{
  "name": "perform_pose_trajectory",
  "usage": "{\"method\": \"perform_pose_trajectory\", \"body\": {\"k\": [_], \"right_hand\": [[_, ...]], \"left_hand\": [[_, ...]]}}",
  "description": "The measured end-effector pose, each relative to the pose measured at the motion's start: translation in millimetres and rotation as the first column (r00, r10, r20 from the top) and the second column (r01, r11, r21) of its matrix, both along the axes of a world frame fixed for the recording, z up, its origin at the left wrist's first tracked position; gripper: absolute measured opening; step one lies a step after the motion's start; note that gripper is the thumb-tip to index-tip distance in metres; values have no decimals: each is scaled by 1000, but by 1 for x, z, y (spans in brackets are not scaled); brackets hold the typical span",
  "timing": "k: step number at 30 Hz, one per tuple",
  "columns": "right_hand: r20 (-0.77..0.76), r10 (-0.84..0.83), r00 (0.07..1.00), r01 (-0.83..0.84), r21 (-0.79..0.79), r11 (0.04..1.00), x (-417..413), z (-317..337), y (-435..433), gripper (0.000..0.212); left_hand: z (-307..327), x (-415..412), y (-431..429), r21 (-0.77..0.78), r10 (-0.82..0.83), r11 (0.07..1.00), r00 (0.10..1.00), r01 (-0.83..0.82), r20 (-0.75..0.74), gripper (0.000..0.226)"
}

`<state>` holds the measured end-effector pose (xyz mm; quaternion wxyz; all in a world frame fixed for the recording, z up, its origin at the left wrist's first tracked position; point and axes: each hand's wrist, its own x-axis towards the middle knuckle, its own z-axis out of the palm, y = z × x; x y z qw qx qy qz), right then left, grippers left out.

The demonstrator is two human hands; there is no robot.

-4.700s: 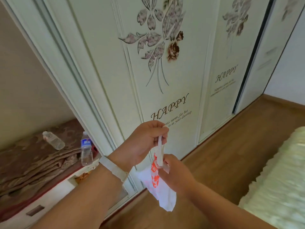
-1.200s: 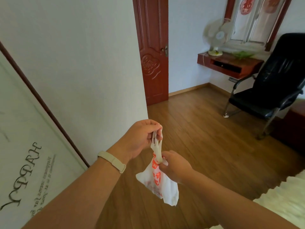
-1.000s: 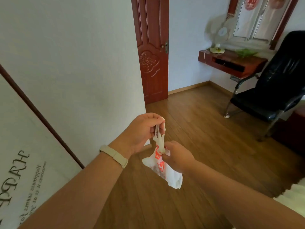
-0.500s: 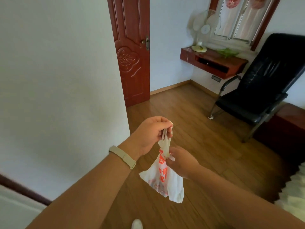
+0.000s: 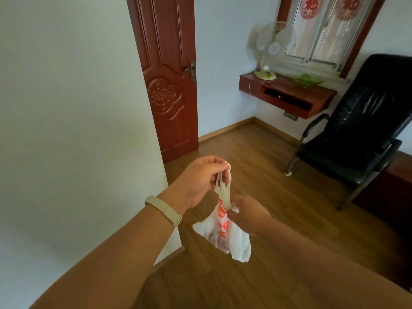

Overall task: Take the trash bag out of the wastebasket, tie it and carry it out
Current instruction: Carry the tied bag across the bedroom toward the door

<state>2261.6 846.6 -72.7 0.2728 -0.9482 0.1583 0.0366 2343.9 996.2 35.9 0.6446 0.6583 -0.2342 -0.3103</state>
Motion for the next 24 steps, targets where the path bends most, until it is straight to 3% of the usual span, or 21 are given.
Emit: {"method": "perform_pose_trajectory", "body": {"k": [9, 16, 24], "right_hand": [[-48, 214, 976, -207, 120, 971, 131, -35, -76, 37], [-58, 468, 882, -455, 158, 876, 217, -48, -150, 31], [-69, 634, 771, -624, 125, 772, 296, -51, -208, 34]], "left_hand": [[-29, 107, -62, 52, 216, 976, 973, -212, -82, 23], [-37, 170, -139, 31, 459, 887, 869, -461, -185, 18], [-42, 219, -191, 77, 598, 800, 783, -595, -170, 18]]}}
